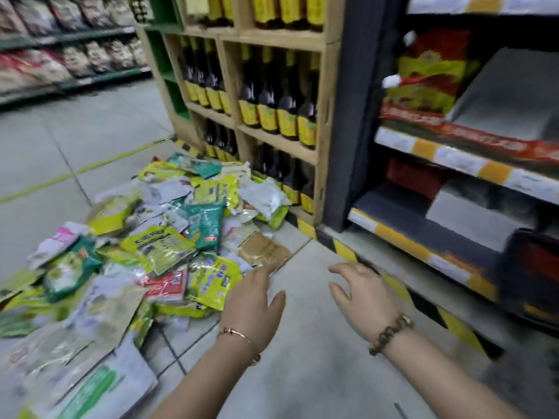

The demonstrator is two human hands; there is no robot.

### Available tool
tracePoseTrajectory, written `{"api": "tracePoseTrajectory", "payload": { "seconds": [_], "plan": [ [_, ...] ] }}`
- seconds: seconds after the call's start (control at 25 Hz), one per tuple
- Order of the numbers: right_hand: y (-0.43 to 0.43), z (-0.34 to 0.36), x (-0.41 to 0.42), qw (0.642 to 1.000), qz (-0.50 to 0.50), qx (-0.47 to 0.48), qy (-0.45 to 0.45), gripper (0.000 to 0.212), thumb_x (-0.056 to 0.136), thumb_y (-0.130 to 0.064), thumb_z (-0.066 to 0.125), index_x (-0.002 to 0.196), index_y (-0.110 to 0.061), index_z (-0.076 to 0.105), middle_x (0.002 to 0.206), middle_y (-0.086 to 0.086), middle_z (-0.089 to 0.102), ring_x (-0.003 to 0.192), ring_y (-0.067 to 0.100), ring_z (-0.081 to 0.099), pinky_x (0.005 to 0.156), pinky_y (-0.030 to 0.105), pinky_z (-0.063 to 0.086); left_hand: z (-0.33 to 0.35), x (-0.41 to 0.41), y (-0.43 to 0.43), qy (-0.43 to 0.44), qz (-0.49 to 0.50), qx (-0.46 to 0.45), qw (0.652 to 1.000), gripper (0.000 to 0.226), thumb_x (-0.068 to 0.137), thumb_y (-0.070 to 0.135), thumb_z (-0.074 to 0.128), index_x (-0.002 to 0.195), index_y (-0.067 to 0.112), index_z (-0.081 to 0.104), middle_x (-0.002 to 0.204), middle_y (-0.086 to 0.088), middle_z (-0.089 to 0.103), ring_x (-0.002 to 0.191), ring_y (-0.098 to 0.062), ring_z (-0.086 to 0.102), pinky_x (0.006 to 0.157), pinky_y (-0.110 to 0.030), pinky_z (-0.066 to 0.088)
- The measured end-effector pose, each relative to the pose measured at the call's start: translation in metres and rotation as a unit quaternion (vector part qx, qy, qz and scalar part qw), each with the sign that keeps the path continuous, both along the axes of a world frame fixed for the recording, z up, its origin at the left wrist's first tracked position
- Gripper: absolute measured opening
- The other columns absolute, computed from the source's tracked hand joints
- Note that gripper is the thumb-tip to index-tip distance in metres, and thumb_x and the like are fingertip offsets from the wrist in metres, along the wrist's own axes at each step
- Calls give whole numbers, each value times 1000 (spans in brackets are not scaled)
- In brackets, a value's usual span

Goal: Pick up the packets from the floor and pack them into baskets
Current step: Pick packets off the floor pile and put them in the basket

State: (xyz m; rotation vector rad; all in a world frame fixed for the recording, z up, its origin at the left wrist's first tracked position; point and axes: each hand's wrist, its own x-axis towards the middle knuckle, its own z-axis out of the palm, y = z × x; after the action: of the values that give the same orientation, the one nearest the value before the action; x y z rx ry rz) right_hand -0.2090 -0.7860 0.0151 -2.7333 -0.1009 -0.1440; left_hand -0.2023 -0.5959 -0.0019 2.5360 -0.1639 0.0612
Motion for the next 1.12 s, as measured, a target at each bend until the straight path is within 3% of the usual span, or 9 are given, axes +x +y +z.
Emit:
{"api": "tracePoseTrajectory", "payload": {
  "seconds": [0.2,0.4,0.56,0.68,0.76,0.84,0.96,1.04,1.12],
  "plan": [
    [100,-66,67,995,15,8,96,31,96,-29,44,125,-29,54,131,-8,53,115,15,52,86,26,42,-79,43,90,65,79,-45,994,45,89,30,53,132,18,47,134,1,50,118,-22,51,96,-30,38],
    [166,-95,120,992,-12,11,122,27,94,-27,46,116,-30,61,116,3,64,105,26,58,77,32,47,-122,71,146,109,114,-74,985,44,91,24,54,134,21,45,138,2,46,116,-21,53,97,-34,41],
    [184,-106,153,984,12,-60,167,29,94,-27,45,120,-29,58,119,4,63,107,28,58,74,28,42,-144,91,163,124,115,-62,984,45,90,26,54,134,22,45,138,0,47,119,-22,50,95,-34,42],
    [185,-121,175,959,58,-126,247,32,93,-32,48,124,-25,54,124,5,58,112,27,56,82,30,44,-157,100,162,145,136,-77,977,45,89,24,54,133,21,46,137,-1,47,122,-22,48,97,-35,42],
    [186,-141,186,939,68,-116,317,27,84,-38,55,105,-20,58,106,7,61,105,28,58,76,30,45,-164,101,161,156,146,-86,973,46,88,23,55,133,21,46,138,-1,47,123,-21,47,97,-35,42],
    [194,-160,188,913,-21,-9,408,29,75,-39,61,90,-16,52,94,10,61,91,30,62,64,29,45,-167,98,164,167,158,-99,968,48,87,22,55,134,21,45,139,1,46,121,-21,49,97,-34,43],
    [219,-198,179,820,-150,182,521,25,89,-31,60,99,-10,51,91,17,62,79,29,63,72,36,50,-172,91,180,159,166,-109,967,47,88,24,56,133,22,46,138,3,47,124,-17,47,97,-28,41],
    [234,-225,178,788,-197,336,478,31,93,-16,57,120,-1,51,113,18,59,101,35,59,92,43,46,-169,86,196,142,166,-100,971,45,88,24,56,132,23,47,136,4,49,124,-14,47,95,-24,38],
    [248,-247,178,764,-227,417,436,47,92,-16,57,134,2,43,136,17,47,124,35,47,95,38,40,-170,83,213,130,176,-85,972,42,89,23,56,131,25,48,134,6,50,121,-12,48,94,-22,37]
  ]
}}
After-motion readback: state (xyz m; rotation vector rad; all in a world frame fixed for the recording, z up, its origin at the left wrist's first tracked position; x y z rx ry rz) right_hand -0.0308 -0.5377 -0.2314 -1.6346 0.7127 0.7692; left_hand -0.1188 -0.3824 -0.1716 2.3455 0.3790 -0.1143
